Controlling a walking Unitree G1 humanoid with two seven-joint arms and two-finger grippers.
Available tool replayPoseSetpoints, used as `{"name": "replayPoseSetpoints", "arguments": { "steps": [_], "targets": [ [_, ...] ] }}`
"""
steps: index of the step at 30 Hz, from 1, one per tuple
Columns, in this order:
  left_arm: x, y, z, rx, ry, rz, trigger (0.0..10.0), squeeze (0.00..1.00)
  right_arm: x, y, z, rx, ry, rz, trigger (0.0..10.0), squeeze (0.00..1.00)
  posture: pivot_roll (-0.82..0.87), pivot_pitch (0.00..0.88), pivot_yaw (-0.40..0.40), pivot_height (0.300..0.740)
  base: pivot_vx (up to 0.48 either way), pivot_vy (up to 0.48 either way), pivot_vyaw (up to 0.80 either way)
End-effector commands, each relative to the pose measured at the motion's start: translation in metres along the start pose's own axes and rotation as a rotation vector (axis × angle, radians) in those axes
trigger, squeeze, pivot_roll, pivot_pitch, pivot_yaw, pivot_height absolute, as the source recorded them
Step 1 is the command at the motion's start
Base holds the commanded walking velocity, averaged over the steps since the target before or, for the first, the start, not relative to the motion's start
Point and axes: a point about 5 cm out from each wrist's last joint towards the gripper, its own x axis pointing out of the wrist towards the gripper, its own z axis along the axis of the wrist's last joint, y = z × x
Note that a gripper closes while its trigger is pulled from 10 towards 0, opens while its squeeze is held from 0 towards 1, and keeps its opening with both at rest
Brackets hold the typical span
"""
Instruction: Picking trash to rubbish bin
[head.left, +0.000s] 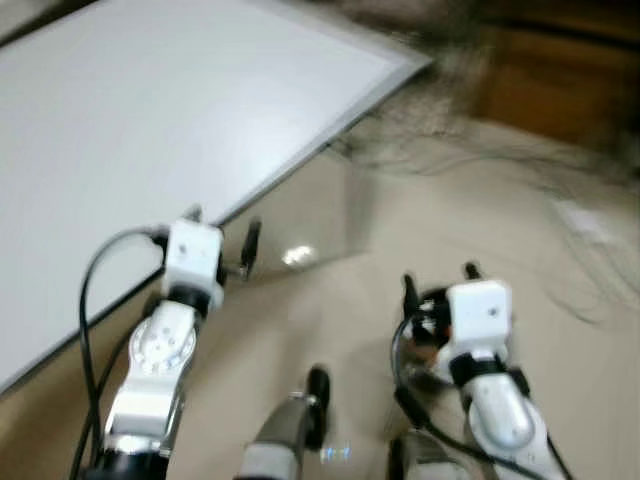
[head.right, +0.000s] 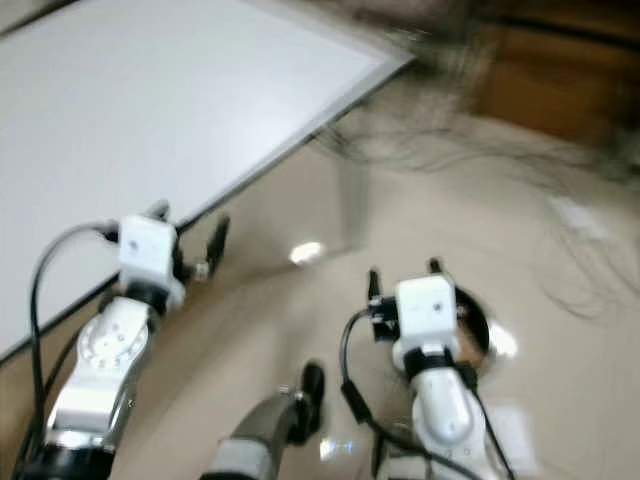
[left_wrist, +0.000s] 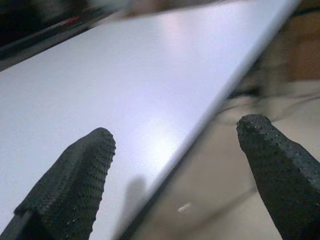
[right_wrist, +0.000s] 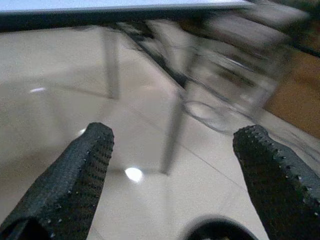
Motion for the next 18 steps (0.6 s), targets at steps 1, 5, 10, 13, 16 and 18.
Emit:
{"name": "replayPoseSetpoints", "arguments": {
  "steps": [1, 5, 10, 13, 16, 18],
  "targets": [
    [-0.0132, 0.0097, -0.0213, 0.022, 0.1, 0.048, 10.0, 0.0, -0.0004, 0.0068, 0.0028, 0.012, -0.008, 0.026, 10.0, 0.0, -0.08, 0.288, 0.093, 0.74, 0.0, 0.0, 0.79],
    [-0.0131, 0.0119, -0.023, 0.033, 0.109, 0.065, 10.0, 0.0, -0.0011, 0.0081, 0.0027, 0.017, -0.009, 0.039, 10.0, 0.0, -0.08, 0.286, 0.092, 0.74, 0.0, 0.0, 0.79],
    [-0.0111, 0.0081, -0.0199, 0.021, 0.092, 0.054, 10.0, 0.0, -0.0022, 0.0085, 0.0013, 0.014, -0.01, 0.044, 10.0, 0.0, -0.09, 0.285, 0.089, 0.74, 0.0, 0.0, 0.77],
    [-0.01, 0.0097, -0.0193, 0.029, 0.087, 0.066, 10.0, 0.0, -0.0001, 0.0083, 0.0012, 0.003, -0.016, 0.048, 10.0, 0.0, -0.08, 0.277, 0.089, 0.74, 0.0, 0.0, 0.67],
    [-0.0092, 0.01, -0.0196, 0.028, 0.088, 0.069, 10.0, 0.0, 0.0011, 0.0082, 0.0012, -0.005, -0.019, 0.046, 10.0, 0.0, -0.08, 0.274, 0.089, 0.74, 0.0, 0.0, 0.7],
    [-0.0089, 0.0099, -0.0202, 0.027, 0.09, 0.068, 10.0, 0.0, 0.0012, 0.0086, 0.0002, -0.005, -0.016, 0.046, 10.0, 0.0, -0.08, 0.273, 0.089, 0.74, 0.0, 0.0, 0.72]
  ]
}}
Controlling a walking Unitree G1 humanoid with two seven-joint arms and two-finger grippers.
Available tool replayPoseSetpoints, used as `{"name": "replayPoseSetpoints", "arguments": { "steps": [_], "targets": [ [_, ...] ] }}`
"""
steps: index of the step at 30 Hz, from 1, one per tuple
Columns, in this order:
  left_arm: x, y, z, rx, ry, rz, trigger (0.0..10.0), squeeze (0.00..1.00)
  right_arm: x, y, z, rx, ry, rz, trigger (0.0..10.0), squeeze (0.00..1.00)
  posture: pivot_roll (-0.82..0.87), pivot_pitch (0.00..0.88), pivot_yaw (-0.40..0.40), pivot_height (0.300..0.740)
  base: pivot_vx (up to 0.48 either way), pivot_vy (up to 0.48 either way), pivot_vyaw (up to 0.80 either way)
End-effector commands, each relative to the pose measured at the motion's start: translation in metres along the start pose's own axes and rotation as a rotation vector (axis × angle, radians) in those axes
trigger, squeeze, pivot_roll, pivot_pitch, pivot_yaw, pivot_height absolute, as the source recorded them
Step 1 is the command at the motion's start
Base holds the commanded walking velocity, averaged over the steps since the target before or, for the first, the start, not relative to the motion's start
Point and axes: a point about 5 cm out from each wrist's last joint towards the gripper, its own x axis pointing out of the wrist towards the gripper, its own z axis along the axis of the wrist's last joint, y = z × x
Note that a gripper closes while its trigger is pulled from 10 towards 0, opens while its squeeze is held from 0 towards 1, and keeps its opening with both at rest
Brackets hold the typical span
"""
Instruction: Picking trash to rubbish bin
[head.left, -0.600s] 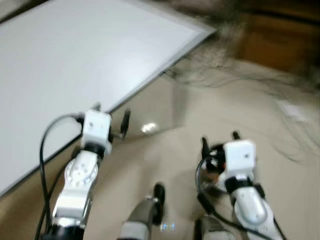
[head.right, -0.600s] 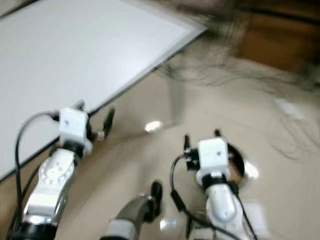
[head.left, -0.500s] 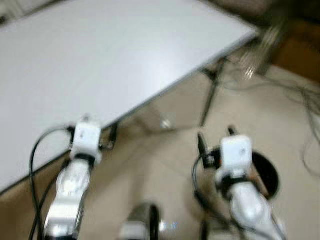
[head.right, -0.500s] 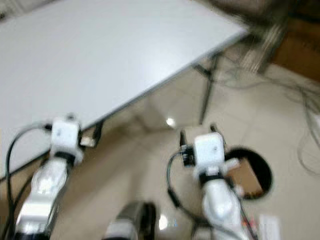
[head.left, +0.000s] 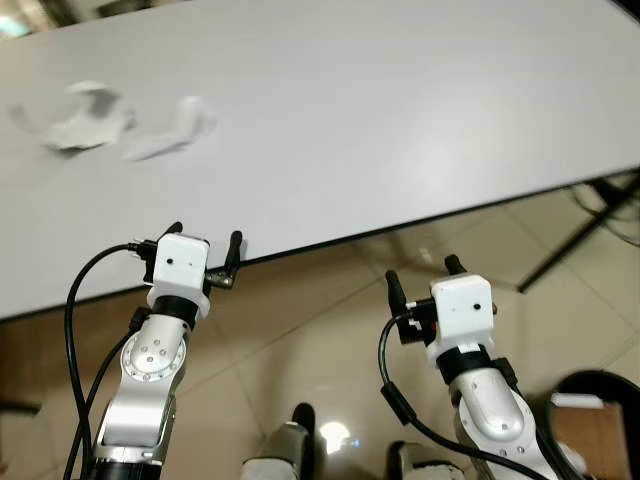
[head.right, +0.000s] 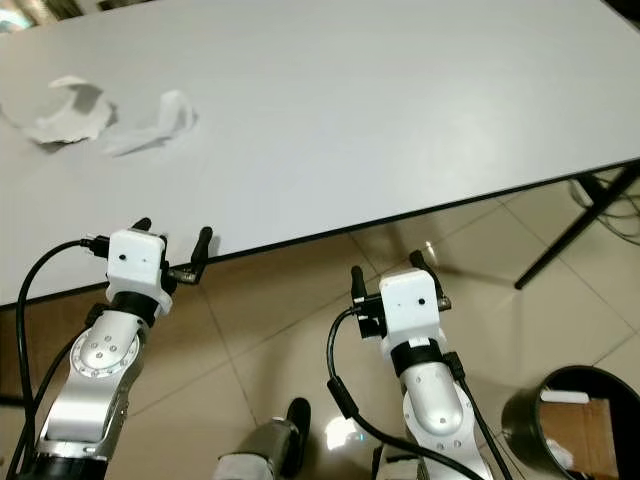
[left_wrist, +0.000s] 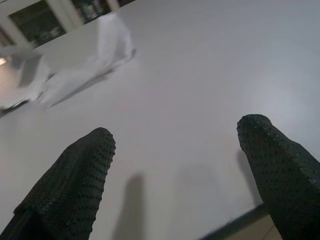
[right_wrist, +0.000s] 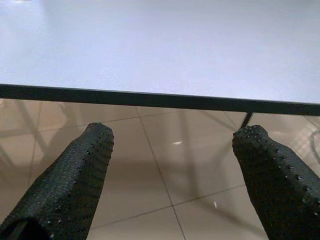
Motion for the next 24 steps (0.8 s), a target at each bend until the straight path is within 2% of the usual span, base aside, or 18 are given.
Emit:
{"name": "replayPoseSetpoints", "arguments": {
  "steps": [1, 16, 24],
  "targets": [
    [-0.002, 0.001, -0.005, 0.004, 0.018, 0.005, 10.0, 0.0, -0.002, 0.001, -0.005, -0.004, 0.018, 0.0, 10.0, 0.0, -0.09, 0.272, 0.089, 0.74, 0.0, 0.0, 0.71],
    [0.005, -0.01, -0.017, 0.007, 0.042, 0.002, 10.0, 0.0, 0.007, -0.012, -0.009, 0.002, 0.018, -0.055, 10.0, 0.0, -0.11, 0.209, 0.081, 0.74, 0.0, 0.0, 0.04],
    [0.008, -0.024, -0.019, -0.045, 0.031, 0.052, 10.0, 0.0, 0.016, -0.025, -0.005, -0.048, 0.006, -0.005, 10.0, 0.0, -0.12, 0.176, -0.01, 0.74, 0.0, 0.0, 0.0]
  ]
}}
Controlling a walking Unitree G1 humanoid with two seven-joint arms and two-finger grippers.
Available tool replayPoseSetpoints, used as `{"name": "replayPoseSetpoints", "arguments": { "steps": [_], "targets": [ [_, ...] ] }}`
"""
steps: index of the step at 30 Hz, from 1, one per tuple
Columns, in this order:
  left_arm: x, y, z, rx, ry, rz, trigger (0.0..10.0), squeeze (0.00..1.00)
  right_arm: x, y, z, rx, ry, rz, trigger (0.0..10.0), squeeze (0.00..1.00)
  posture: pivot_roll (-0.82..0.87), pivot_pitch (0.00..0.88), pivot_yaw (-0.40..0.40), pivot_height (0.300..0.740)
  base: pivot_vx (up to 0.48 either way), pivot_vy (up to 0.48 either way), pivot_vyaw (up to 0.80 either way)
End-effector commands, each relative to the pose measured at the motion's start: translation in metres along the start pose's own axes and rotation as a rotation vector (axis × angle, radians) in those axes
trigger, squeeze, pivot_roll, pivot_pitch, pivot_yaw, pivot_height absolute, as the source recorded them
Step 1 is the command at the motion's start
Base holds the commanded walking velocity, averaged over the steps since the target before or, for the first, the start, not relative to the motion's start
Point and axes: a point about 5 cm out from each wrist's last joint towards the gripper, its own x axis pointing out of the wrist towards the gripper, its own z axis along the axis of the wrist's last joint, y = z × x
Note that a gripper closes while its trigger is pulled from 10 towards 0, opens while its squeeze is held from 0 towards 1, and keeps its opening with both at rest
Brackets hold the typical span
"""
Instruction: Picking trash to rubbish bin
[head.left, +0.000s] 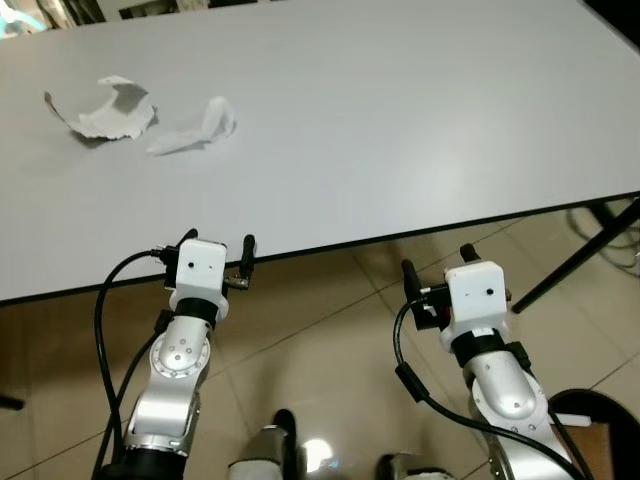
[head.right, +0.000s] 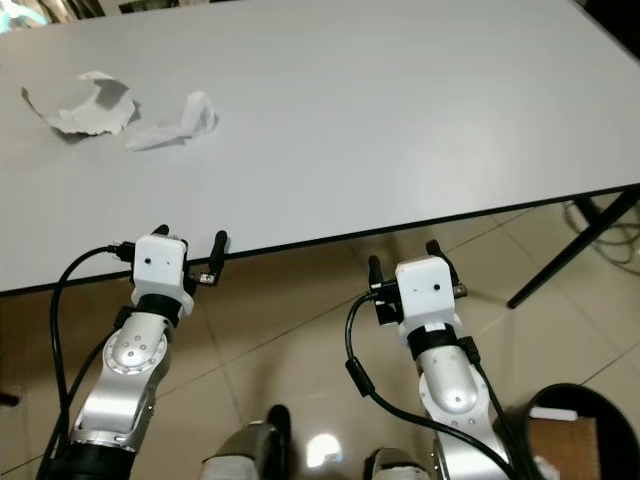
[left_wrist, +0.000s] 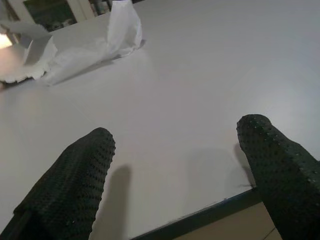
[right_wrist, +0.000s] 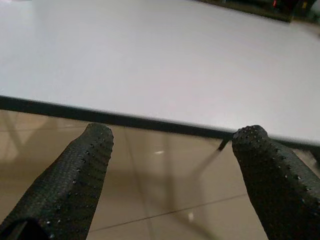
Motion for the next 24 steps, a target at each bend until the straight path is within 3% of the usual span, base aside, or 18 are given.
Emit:
{"name": "replayPoseSetpoints", "arguments": {
  "steps": [1, 7, 12, 24],
  "targets": [
    [-0.002, -0.003, -0.005, -0.006, 0.011, 0.022, 10.0, 0.0, 0.002, -0.003, -0.001, 0.0, 0.007, 0.021, 10.0, 0.0, -0.13, 0.172, -0.024, 0.74, 0.0, 0.0, 0.0],
    [-0.007, -0.016, -0.011, -0.043, 0.018, 0.044, 10.0, 0.0, 0.008, -0.011, 0.002, -0.029, 0.001, 0.052, 10.0, 0.0, -0.14, 0.159, -0.07, 0.74, 0.0, 0.0, 0.0],
    [-0.007, -0.019, -0.011, -0.05, 0.017, 0.051, 10.0, 0.0, 0.008, -0.011, 0.002, -0.03, 0.004, 0.064, 10.0, 0.0, -0.14, 0.157, -0.077, 0.74, 0.0, 0.0, 0.0],
    [-0.003, -0.021, -0.008, -0.027, -0.002, 0.024, 10.0, 0.0, 0.006, -0.016, -0.002, 0.009, 0.018, 0.033, 10.0, 0.0, -0.13, 0.169, -0.031, 0.74, 0.0, 0.0, 0.0]
  ]
}}
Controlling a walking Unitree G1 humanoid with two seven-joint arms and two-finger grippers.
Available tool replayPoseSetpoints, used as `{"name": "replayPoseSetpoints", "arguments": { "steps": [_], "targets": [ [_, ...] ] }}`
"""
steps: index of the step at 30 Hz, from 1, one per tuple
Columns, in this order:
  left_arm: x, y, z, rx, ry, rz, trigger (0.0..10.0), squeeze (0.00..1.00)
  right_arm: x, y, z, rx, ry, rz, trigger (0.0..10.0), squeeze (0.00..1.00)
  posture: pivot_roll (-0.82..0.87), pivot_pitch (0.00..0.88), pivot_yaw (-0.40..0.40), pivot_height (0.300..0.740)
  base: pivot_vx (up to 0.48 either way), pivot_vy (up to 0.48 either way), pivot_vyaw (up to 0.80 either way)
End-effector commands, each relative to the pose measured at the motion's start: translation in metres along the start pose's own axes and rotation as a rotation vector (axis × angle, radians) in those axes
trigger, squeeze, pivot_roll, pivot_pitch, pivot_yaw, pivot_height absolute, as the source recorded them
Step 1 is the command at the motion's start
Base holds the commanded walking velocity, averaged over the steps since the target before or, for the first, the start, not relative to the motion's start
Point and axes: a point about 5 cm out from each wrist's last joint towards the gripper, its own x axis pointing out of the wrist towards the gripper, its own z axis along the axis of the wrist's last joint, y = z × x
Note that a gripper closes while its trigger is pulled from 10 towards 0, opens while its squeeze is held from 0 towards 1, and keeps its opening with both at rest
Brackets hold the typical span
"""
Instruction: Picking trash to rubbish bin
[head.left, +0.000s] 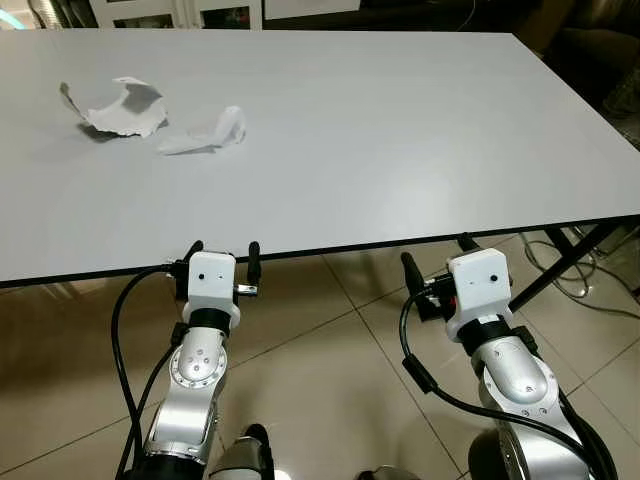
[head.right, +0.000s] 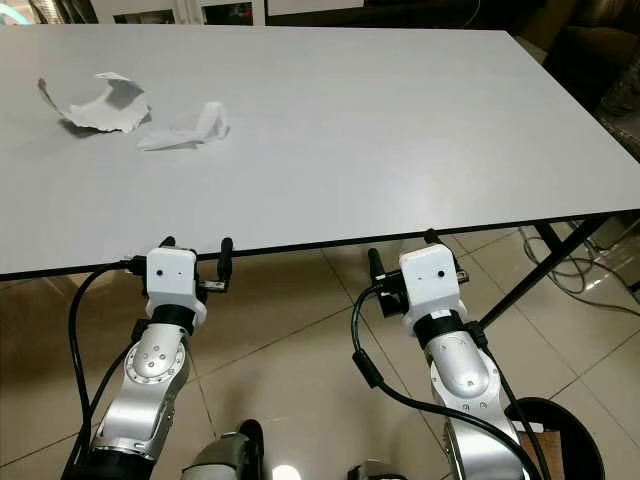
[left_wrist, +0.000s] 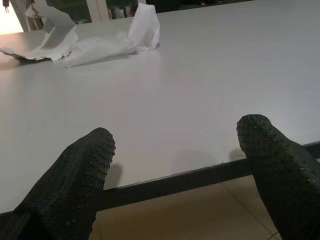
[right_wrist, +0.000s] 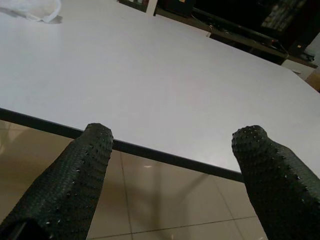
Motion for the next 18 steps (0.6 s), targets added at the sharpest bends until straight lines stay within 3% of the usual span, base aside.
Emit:
{"name": "replayPoseSetpoints", "arguments": {
  "steps": [1, 5, 9, 13, 18],
  "targets": [
    [0.002, -0.005, 0.003, 0.021, -0.02, -0.035, 10.0, 0.0, -0.004, -0.008, -0.007, 0.017, 0.03, -0.034, 10.0, 0.0, -0.13, 0.172, -0.007, 0.74, 0.0, 0.0, 0.0],
    [0.005, -0.002, 0.014, 0.069, -0.078, -0.138, 10.0, 0.0, -0.008, -0.004, -0.016, 0.036, 0.059, -0.062, 10.0, 0.0, -0.11, 0.182, 0.015, 0.74, 0.066, 0.0, 0.0],
    [0.01, 0.01, 0.021, 0.07, -0.087, -0.126, 10.0, 0.0, -0.004, 0.005, -0.012, 0.039, 0.031, -0.036, 10.0, 0.0, -0.08, 0.187, 0.038, 0.74, 0.395, 0.0, 0.0],
    [0.01, 0.027, 0.02, 0.114, -0.08, -0.072, 10.0, 0.0, 0.005, 0.019, -0.013, 0.056, 0.025, -0.005, 10.0, 0.0, -0.03, 0.159, 0.008, 0.74, 0.452, 0.0, 0.0],
    [0.006, 0.019, 0.022, 0.087, -0.086, -0.076, 10.0, 0.0, 0.01, 0.024, -0.013, 0.055, 0.019, 0.047, 10.0, 0.0, -0.02, 0.178, 0.0, 0.74, 0.102, 0.0, 0.0]
  ]
}}
